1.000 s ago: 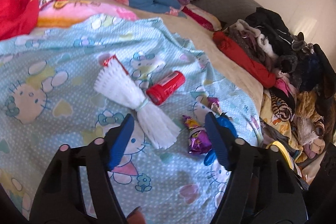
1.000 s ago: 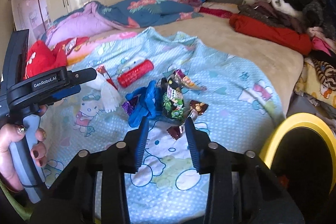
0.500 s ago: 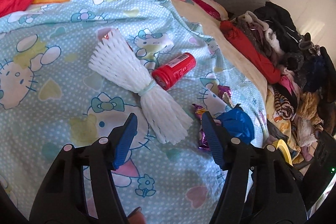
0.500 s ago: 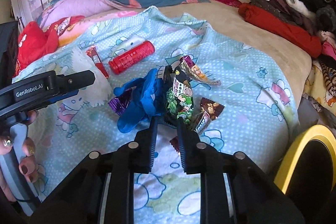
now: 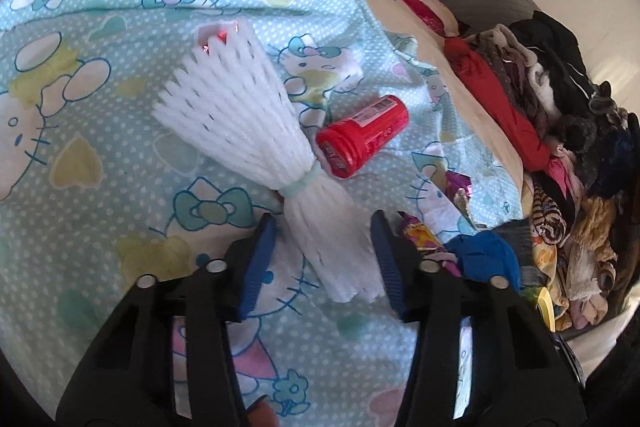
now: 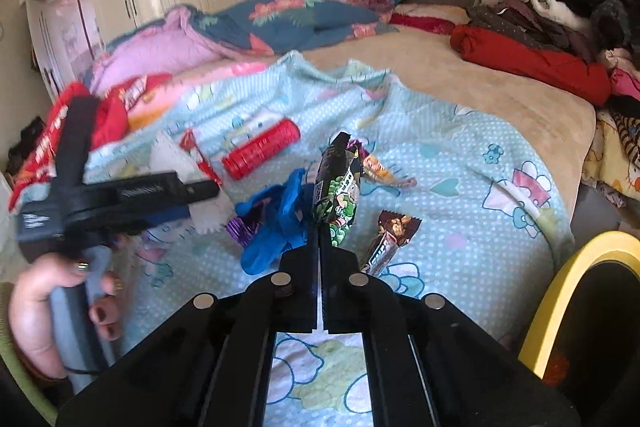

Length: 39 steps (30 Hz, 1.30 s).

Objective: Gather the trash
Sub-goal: 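Close the right tool on the green packet while the left tool closes on the shuttlecock, then carry the shuttlecock and green packet over the yellow-rimmed bin with both tools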

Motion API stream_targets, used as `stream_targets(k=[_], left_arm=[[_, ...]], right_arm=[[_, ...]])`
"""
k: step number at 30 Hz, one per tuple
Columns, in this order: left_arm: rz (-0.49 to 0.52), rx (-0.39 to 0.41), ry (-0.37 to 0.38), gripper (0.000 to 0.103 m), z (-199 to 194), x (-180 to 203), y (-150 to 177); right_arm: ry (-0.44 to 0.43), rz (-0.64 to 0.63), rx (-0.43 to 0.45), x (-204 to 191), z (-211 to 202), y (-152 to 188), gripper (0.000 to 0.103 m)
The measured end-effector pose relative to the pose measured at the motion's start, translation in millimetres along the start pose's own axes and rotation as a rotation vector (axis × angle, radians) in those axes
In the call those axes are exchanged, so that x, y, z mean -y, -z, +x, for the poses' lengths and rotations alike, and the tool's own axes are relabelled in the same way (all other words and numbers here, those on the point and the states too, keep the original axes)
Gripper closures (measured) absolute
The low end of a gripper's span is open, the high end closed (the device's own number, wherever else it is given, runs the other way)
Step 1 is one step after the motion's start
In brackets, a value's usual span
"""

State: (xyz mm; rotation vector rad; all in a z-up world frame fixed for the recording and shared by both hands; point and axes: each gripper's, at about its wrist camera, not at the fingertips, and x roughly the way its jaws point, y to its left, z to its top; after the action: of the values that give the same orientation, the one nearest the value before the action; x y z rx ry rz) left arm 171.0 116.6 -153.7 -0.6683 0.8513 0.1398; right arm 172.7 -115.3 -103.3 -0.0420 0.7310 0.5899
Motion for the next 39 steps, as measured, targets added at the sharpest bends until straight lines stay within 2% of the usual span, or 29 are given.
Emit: stream_targets(k=[4, 12, 23, 39], left_arm=[[-0.012, -0.004, 0.012, 0.079, -3, -6, 1], [0.012, -0.004, 0.062, 0.089, -21, -5, 12], [0.086, 0.01, 0.124, 0.091, -52, 14, 20], [0.242, 0.075, 0.151, 0.091, -93, 60, 33]], right_arm=[[-0.025, 0.041, 0.02, 5, -11, 3, 0.101], [-0.048, 0.053, 0.033, 1, -26, 10, 0.101], [-0.063, 0.085, 0.04, 1, -42, 20, 0.101], [-0.083, 0.06, 0.05, -8, -68, 29, 0.101]])
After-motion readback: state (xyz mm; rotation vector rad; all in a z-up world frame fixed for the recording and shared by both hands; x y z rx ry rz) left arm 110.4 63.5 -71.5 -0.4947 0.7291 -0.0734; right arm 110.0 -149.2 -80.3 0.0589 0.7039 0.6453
